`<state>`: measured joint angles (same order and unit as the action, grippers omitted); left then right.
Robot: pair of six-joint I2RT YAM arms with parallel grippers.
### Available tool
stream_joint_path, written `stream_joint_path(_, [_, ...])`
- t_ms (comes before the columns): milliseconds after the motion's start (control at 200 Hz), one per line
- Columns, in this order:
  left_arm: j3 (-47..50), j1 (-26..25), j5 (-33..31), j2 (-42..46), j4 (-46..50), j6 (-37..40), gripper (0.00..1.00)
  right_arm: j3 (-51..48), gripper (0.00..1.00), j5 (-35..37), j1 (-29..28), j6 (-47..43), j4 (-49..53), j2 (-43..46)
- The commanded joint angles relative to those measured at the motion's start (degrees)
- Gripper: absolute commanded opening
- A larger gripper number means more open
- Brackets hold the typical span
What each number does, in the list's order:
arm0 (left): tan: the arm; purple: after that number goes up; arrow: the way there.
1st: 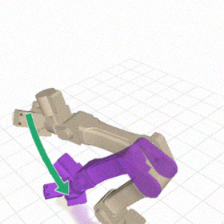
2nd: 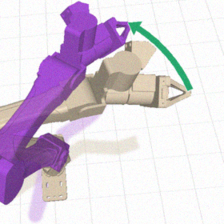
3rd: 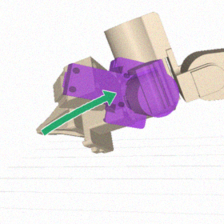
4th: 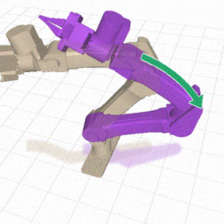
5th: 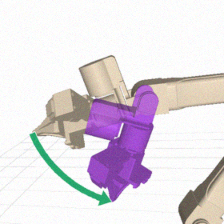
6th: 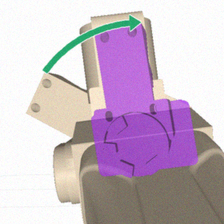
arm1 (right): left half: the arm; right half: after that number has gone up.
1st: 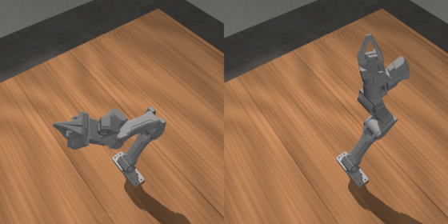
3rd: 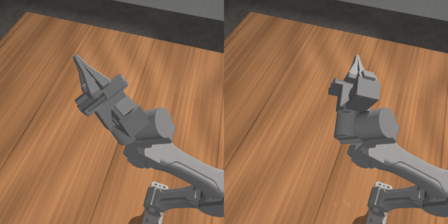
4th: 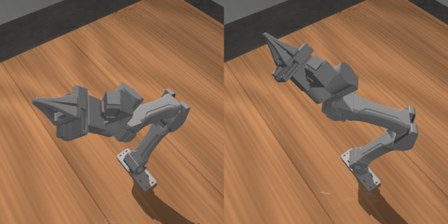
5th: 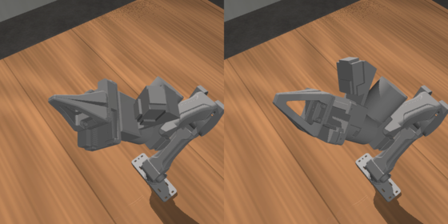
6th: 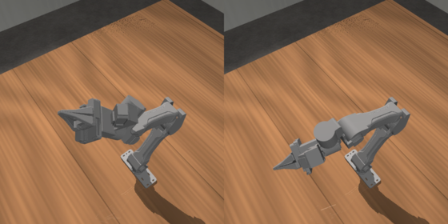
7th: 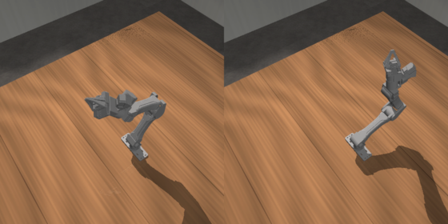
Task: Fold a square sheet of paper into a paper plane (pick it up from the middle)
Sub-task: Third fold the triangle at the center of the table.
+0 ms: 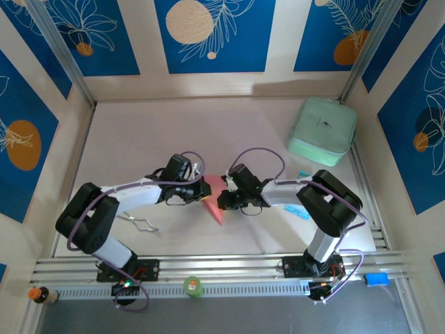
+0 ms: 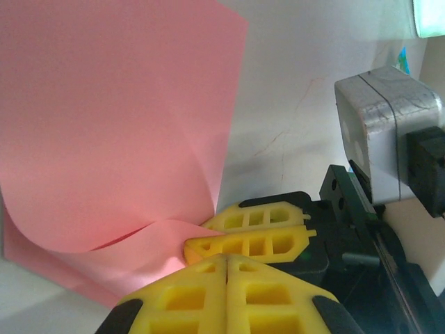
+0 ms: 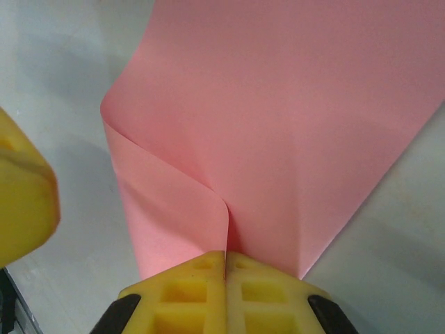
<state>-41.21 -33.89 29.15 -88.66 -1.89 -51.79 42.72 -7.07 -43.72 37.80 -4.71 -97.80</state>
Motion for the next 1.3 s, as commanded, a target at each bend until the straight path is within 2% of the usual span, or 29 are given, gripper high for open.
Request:
stream_joint_path(0, [0.86,-0.3,1.68,-1.91,-2.84,-1.29,0.01,0.45,0.01,2.41,0.48,0.69,3.99,-2.08])
stream_joint_path(350, [3.28,-0.29,1.2,-4.69,-4.68,-1.53,0.0,0.62,0.01,2.68,0.62,0.96,4.56,-2.05])
stream_joint_path(920, [4.62,-0.21,-2.91,-5.78,-1.55,0.17,0.0,0.91,0.02,1.88,0.58,0.44,4.67,-2.64])
stream_joint_path(1160, [5.29,-0.12,-4.08,-6.33,-0.93,0.37,0.0,2.18,0.13,0.87,0.56,0.08,5.71,-2.25])
stream_joint_path(1295, [5.37,-0.12,-4.94,-6.23,0.12,0.55,0.0,3.07,0.22,0.47,0.62,-0.1,7.33,-0.32])
